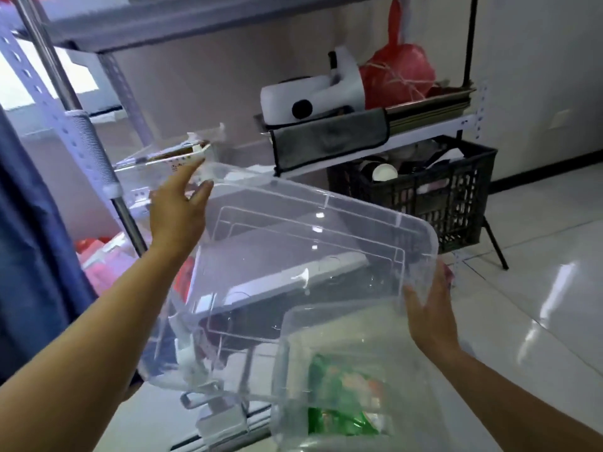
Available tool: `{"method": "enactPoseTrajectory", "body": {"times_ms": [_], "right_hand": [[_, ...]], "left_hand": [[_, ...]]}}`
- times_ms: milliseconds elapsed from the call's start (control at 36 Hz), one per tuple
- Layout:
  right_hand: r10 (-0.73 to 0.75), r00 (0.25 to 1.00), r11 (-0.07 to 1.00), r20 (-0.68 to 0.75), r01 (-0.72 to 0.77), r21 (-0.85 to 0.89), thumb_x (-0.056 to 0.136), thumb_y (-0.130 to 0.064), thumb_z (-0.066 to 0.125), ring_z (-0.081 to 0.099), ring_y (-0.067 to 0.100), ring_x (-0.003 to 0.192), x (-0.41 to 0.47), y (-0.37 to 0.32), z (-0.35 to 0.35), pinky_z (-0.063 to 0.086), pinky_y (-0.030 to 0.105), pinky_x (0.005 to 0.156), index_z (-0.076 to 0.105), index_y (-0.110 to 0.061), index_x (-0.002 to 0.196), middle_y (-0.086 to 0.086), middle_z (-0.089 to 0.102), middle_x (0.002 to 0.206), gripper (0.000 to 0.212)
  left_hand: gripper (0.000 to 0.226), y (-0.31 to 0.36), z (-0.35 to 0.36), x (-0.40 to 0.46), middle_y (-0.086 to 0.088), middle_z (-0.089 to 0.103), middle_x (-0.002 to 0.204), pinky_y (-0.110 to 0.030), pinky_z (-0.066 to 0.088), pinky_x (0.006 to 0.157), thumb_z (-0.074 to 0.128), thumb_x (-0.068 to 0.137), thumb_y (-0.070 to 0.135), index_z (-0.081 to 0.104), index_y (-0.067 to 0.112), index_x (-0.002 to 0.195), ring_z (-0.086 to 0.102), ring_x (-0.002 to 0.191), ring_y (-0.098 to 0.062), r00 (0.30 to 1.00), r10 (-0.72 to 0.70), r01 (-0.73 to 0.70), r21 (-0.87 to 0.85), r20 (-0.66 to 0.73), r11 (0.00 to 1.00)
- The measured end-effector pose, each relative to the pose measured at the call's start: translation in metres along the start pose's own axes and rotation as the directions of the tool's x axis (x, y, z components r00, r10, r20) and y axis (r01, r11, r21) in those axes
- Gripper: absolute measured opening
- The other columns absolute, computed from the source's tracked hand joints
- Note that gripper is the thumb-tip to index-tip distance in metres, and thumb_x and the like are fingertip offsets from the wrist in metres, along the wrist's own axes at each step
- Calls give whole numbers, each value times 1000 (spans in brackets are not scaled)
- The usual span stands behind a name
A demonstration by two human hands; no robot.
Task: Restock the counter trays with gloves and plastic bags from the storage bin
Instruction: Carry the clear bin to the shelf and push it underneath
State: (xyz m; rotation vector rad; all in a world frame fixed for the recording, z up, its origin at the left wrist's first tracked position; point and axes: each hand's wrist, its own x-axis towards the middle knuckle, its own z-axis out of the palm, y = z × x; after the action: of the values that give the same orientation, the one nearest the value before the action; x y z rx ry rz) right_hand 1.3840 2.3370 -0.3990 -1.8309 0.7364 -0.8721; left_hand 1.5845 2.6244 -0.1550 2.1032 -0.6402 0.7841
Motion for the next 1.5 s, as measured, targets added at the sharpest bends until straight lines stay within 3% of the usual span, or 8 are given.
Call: {"method": "enactPoseTrajectory", "body": {"times_ms": [194, 417, 556, 639, 722, 1278, 1389, 1500], "right_hand": [[165, 986, 949, 39, -148, -279, 102, -30, 45, 54, 36, 120, -6, 61, -41, 43, 41, 93, 29, -37, 151, 14, 54, 138, 53], [170, 980, 796, 105, -74, -600, 103, -24, 42, 58, 36, 113, 34, 104, -57, 45, 40, 90, 39, -30, 149, 19, 60, 129, 47], [263, 943, 477, 205, 58, -877, 95, -67, 26, 3, 31, 151, 27, 131, -37, 11, 59, 116, 11, -44, 153, -2, 4, 166, 65], [262, 900, 459, 349, 202, -865, 83, -82, 6, -10, 24, 152, -15, 151, -12, 1, 59, 116, 0, -51, 151, -8, -7, 166, 76], [257, 884, 476, 390, 235, -847, 79, -83, -5, -12, 23, 151, -46, 164, 9, -2, 59, 116, -13, -54, 148, -10, -7, 166, 75], [200, 861, 445, 468, 346, -826, 79, -83, -11, -12, 29, 151, -57, 154, 56, -3, 68, 113, -28, -58, 140, -9, -11, 165, 67], [221, 828, 444, 516, 386, -809, 73, -85, -13, -17, 27, 150, -55, 137, 71, -7, 64, 115, -16, -54, 147, -5, -12, 165, 80], [130, 805, 512, 579, 446, -734, 76, -85, -7, -17, 23, 150, -57, 113, 106, -11, 61, 113, -7, -53, 150, -5, -12, 165, 81]], "left_hand": [[40, -90, 103, -103, -16, 66, 128, -36, 46, 90, 62, 96, 21, 60, 18, 136, 62, 116, -32, 851, -402, 383, 124, 337, 915], [44, -135, 201, -140, -18, 59, 138, -43, 42, 106, 58, 97, 22, 55, 17, 141, 53, 126, -37, 757, -482, 482, 121, 441, 868], [70, -126, 250, -179, -10, 9, 166, -53, 14, 119, 48, 97, 53, 20, 31, 157, 8, 152, -32, 750, -339, 129, 378, 568, 917], [74, -120, 263, -243, -3, -8, 167, -54, -2, 122, 27, 93, 71, 6, 40, 157, -8, 153, -28, 620, -172, -156, 335, 766, 929], [74, -122, 265, -299, 5, -13, 166, -56, -10, 120, 4, 87, 78, -2, 47, 154, -16, 152, -23, 501, -94, -237, 241, 860, 941], [70, -161, 235, -299, 3, -12, 167, -54, -10, 121, 5, 89, 75, 0, 48, 154, -19, 151, -22, 497, -142, -195, 270, 856, 943], [69, -164, 235, -296, 2, -12, 167, -53, -9, 121, 9, 91, 74, 0, 48, 154, -18, 152, -23, 481, -131, -207, 257, 867, 944], [69, -168, 227, -281, 0, -6, 167, -52, -4, 122, 17, 92, 75, 5, 48, 154, -10, 153, -25, 600, -139, -109, 253, 788, 961]]}}
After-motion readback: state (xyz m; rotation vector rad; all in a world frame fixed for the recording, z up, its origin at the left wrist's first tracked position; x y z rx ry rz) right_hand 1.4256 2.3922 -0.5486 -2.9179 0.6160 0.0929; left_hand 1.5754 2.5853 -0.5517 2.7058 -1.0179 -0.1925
